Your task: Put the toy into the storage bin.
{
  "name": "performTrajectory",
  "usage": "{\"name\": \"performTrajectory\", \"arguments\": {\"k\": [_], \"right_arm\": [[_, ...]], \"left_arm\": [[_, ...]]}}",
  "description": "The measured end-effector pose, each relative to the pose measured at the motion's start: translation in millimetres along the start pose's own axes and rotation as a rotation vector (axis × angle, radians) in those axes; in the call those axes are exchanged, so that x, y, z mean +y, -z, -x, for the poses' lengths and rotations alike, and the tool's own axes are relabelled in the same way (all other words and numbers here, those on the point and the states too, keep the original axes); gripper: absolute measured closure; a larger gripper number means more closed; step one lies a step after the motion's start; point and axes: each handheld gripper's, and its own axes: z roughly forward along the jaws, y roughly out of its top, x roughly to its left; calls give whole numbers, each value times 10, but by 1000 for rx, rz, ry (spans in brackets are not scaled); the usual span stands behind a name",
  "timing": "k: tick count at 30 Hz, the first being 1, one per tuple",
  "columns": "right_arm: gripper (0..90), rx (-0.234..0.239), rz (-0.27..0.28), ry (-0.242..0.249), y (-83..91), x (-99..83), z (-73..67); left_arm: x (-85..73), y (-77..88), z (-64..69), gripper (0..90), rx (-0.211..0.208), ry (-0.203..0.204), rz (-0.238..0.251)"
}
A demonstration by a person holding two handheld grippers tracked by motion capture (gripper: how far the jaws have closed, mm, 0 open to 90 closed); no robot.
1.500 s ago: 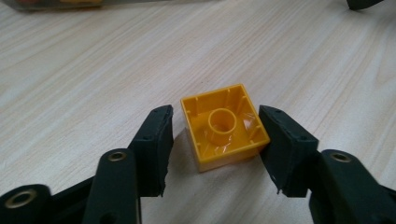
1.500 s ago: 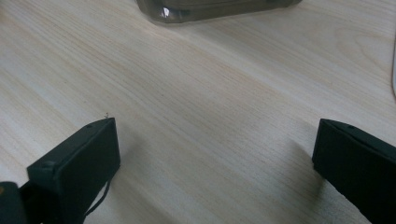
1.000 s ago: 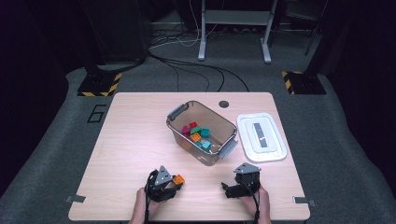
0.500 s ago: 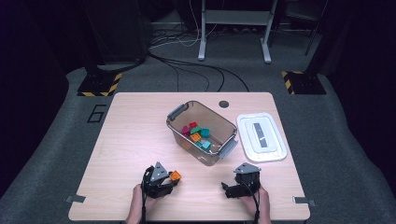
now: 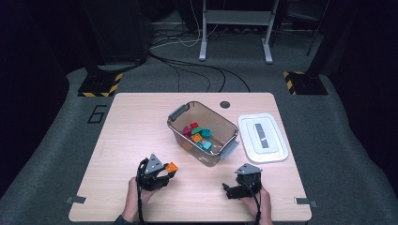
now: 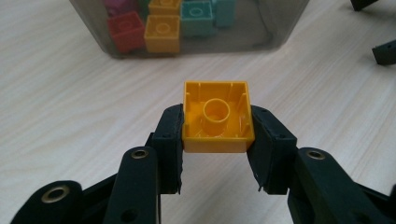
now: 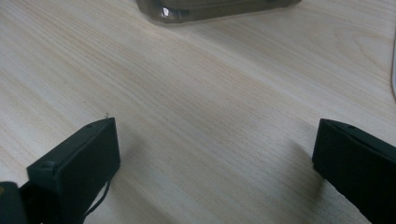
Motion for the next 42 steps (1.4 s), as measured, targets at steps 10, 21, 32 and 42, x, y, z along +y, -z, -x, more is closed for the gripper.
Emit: {"name": "performTrajectory", "arguments": {"k": [10,21,32,42], "right_arm": [[0,0,0,0,0,0,0],[0,0,0,0,0,0,1],[0,0,0,0,0,0,1],[0,0,0,0,0,0,1]], "left_arm": [[268,152,-161,587,33,-4,53],[646,282,-310,587,51,-39,91],[1017,329,-375,587,78,-83,115],[1300,274,-432,587,87,-104,121]]}}
